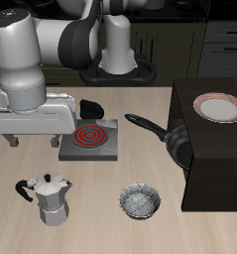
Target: Place the frypan on the top layer of the shelf and place the moka pot on the stove
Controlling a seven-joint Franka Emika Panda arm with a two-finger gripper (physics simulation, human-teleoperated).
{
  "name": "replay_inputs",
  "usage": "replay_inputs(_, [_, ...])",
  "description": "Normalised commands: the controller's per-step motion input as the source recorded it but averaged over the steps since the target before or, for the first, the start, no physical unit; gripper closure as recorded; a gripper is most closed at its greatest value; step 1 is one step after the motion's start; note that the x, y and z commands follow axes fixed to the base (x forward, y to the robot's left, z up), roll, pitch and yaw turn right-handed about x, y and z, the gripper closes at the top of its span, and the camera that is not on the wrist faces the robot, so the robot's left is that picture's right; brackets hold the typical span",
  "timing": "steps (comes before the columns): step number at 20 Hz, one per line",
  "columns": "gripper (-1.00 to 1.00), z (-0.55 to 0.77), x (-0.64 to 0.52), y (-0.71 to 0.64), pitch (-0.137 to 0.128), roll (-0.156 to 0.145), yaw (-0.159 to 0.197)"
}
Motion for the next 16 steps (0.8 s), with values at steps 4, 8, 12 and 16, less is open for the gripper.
replay_inputs(4, [-1.0,-0.25,0.03,0.04,-0.006,-0.018,0.059])
replay_inputs(8, [-1.0,-0.25,-0.07,0.15,-0.027,0.019,0.048])
replay_inputs(12, [-1.0,-0.16,-0.03,0.14,-0.005,0.011,0.008])
replay_inputs(16, [-1.0,-0.08,0.0,-0.01,-0.012,-0.008,-0.007])
